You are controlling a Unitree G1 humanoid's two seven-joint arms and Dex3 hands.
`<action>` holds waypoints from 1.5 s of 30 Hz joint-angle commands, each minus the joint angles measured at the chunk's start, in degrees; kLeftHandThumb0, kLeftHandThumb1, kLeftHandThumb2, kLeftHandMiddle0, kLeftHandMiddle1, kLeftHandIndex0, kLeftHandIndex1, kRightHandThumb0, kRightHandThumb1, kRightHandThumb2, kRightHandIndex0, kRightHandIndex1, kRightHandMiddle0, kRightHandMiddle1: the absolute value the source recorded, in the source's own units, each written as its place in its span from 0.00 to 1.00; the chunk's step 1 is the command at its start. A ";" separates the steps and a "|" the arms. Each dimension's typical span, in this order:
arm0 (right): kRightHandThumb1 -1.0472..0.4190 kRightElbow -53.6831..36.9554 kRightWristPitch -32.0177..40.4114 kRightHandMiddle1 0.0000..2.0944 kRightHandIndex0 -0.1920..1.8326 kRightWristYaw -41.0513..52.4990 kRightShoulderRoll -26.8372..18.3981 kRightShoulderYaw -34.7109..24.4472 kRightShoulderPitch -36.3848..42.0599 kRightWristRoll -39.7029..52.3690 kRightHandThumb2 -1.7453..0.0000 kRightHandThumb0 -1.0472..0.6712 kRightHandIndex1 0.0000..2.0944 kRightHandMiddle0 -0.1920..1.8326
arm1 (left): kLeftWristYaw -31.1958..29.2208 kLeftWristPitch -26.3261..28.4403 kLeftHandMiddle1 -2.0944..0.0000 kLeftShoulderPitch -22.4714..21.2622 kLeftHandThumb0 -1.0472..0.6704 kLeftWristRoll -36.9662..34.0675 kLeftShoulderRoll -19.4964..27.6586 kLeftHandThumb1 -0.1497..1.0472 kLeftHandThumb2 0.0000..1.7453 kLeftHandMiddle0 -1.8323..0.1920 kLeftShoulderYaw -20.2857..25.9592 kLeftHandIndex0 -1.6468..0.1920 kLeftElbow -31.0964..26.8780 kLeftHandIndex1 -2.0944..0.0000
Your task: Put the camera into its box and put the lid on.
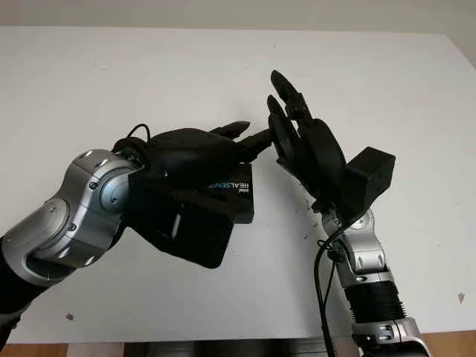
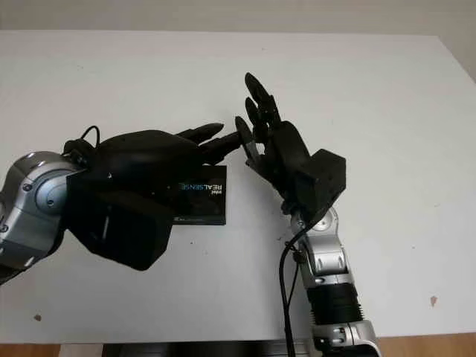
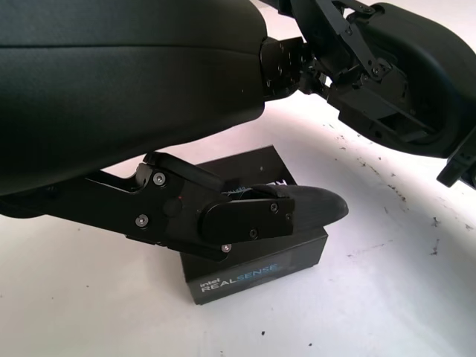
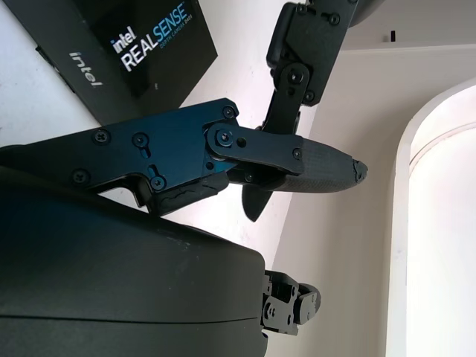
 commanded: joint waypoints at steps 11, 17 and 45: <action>0.00 -0.28 -0.43 0.13 0.08 0.11 -0.14 -0.11 0.00 -0.02 0.69 0.24 0.03 0.03 | -3.65 -2.92 1.00 4.65 0.24 2.10 -4.13 1.00 0.29 1.00 7.66 1.00 -2.39 1.00; 0.00 -0.13 -1.93 0.13 0.08 -0.14 0.15 -1.23 -0.46 1.02 0.69 0.24 0.02 0.03 | -5.34 10.37 1.00 5.66 0.25 -3.40 -8.21 1.00 0.28 1.00 13.95 1.00 -2.88 1.00; 0.00 2.38 0.34 0.00 0.00 -7.48 -2.80 -6.82 -5.62 -0.20 0.63 0.18 0.00 0.00 | 30.46 -17.46 1.00 12.75 0.17 -34.24 -36.33 1.00 0.30 1.00 44.18 1.00 35.45 1.00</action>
